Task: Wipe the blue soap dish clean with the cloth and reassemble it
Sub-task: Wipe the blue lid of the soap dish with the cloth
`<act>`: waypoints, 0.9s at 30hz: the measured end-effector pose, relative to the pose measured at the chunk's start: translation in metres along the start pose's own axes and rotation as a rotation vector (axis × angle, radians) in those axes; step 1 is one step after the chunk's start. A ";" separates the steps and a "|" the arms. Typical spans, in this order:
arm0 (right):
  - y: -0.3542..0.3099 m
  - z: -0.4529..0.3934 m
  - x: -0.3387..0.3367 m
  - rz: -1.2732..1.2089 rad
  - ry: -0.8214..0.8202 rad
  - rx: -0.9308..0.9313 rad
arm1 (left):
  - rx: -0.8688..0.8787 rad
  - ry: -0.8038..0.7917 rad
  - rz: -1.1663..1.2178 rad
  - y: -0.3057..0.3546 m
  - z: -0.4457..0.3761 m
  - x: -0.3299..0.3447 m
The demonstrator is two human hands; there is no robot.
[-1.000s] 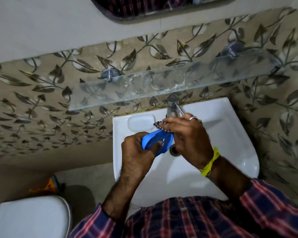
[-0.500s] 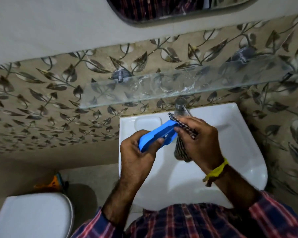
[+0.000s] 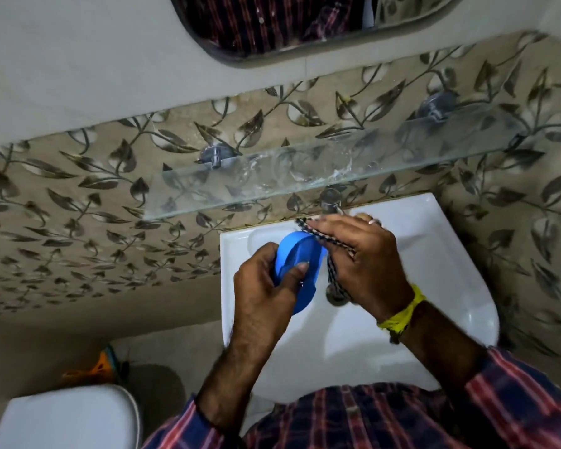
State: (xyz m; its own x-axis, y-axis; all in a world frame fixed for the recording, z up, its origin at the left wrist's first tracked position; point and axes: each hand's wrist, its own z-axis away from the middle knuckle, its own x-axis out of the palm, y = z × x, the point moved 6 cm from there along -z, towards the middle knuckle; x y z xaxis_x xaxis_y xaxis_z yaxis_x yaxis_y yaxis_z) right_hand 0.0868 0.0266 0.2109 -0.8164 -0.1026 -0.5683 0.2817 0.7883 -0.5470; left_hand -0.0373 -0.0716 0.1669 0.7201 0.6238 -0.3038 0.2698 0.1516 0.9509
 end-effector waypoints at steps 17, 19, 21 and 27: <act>0.018 0.021 0.017 -0.244 0.058 0.507 | -0.102 0.281 0.551 -0.016 -0.006 0.007; 0.019 0.025 0.016 -0.185 0.047 0.478 | -0.136 0.297 0.607 -0.018 -0.002 0.012; 0.020 0.034 0.015 -0.115 0.040 0.451 | -0.128 0.330 0.644 -0.018 -0.004 0.009; 0.006 0.067 0.054 -0.437 -0.223 0.675 | -0.074 0.327 0.746 0.000 -0.024 0.018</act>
State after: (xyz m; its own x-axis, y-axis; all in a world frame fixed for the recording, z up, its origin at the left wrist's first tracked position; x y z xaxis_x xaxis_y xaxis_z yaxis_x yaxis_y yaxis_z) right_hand 0.0783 -0.0152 0.1362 -0.8232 -0.4886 -0.2891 0.2625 0.1240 -0.9569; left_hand -0.0397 -0.0425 0.1627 0.4677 0.7708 0.4325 -0.2582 -0.3489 0.9009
